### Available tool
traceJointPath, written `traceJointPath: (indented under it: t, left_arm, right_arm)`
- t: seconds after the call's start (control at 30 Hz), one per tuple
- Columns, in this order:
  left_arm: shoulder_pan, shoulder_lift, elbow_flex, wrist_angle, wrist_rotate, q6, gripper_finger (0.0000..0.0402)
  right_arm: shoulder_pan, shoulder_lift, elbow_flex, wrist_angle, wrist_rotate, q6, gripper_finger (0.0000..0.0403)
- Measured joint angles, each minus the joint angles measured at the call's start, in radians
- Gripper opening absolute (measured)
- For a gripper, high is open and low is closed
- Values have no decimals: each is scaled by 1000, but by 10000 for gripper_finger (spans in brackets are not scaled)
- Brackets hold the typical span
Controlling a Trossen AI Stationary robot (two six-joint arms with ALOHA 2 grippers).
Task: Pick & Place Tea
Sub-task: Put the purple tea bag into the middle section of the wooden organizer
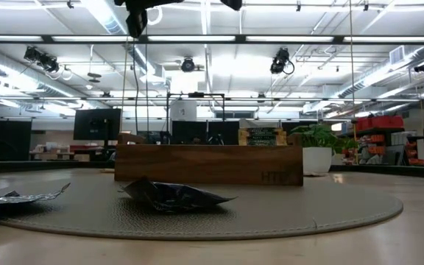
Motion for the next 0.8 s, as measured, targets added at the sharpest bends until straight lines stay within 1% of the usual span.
traceJointPath:
  t: [0.13, 0.27, 0.37, 0.53, 0.57, 0.73, 0.8]
  left_arm:
    - [0, 0, 0, 1, -2, 1, 5]
    - [0, 0, 0, 0, -2, 1, 5]
    - [0, 0, 0, -2, -2, 1, 5]
    - [0, 0, 0, -11, -2, 1, 11]
    - [0, 0, 0, -11, -2, 0, 11]
    - [0, 0, 0, -11, -2, 0, 6]
    - [0, 0, 0, -11, -2, -8, 14]
  right_arm:
    - [-4, 8, 0, 8, -4, 1, 184]
    - [-9, 20, 1, 11, -18, -3, 147]
    - [-10, 30, 1, 22, -23, -3, 107]
    - [-13, 30, 1, 26, -20, -21, 23]
    - [-14, 30, 1, 27, -20, -22, 13]
    - [-14, 30, 1, 29, -18, -19, 8]
    - [-14, 30, 1, 30, -7, -27, 4]
